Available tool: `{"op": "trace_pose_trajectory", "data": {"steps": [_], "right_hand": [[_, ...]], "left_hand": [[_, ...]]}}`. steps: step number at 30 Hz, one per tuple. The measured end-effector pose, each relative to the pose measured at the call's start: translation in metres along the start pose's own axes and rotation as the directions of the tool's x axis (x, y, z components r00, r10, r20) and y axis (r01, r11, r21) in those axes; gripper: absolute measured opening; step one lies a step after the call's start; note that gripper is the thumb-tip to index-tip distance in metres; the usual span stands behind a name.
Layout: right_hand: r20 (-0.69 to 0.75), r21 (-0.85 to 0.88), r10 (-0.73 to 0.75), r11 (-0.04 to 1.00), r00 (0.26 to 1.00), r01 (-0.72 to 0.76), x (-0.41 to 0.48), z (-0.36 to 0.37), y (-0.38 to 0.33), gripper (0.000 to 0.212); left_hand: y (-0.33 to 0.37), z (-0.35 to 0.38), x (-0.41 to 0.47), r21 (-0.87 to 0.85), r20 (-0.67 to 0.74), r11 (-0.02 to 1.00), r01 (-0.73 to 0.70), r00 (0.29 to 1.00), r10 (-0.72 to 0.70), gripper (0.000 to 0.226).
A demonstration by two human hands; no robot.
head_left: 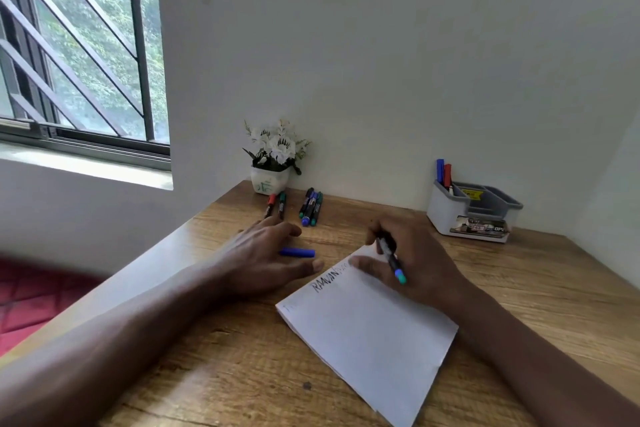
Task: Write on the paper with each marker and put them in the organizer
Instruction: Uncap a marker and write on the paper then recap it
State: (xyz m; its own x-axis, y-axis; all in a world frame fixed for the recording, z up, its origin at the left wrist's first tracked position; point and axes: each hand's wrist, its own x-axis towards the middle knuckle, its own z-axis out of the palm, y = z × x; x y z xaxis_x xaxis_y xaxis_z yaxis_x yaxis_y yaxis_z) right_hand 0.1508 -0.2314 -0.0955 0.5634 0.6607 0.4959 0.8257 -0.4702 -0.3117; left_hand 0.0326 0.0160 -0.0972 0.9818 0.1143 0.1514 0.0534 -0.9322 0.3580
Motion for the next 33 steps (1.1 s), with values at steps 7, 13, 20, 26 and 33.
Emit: {"op": "trace_pose_trajectory", "data": {"steps": [7, 13, 20, 26, 33], "right_hand": [[0.058, 0.151, 0.047, 0.987, 0.997, -0.056, -0.004, 0.024, -0.024, 0.042], [0.044, 0.467, 0.229, 0.856, 0.973, -0.222, -0.001, 0.017, -0.039, 0.026], [0.327, 0.693, 0.317, 0.56, 0.89, -0.454, 0.006, 0.009, -0.046, 0.012], [0.394, 0.61, 0.308, 0.617, 0.866, -0.497, 0.011, 0.009, -0.046, 0.004], [0.185, 0.56, 0.32, 0.742, 0.929, -0.367, 0.007, 0.019, -0.047, 0.017]], "left_hand": [[0.013, -0.001, -0.003, 0.091, 0.091, 0.994, 0.066, 0.993, -0.074, 0.1], [0.012, 0.0, -0.001, 0.101, 0.108, 0.992, 0.069, 0.991, -0.08, 0.094], [0.01, 0.003, 0.002, 0.118, 0.099, 0.992, 0.052, 0.993, -0.064, 0.091], [0.009, 0.002, 0.003, 0.097, 0.108, 0.994, 0.056, 0.992, -0.066, 0.096], [0.007, 0.001, 0.006, 0.095, 0.124, 0.993, 0.065, 0.989, -0.077, 0.099]]}}
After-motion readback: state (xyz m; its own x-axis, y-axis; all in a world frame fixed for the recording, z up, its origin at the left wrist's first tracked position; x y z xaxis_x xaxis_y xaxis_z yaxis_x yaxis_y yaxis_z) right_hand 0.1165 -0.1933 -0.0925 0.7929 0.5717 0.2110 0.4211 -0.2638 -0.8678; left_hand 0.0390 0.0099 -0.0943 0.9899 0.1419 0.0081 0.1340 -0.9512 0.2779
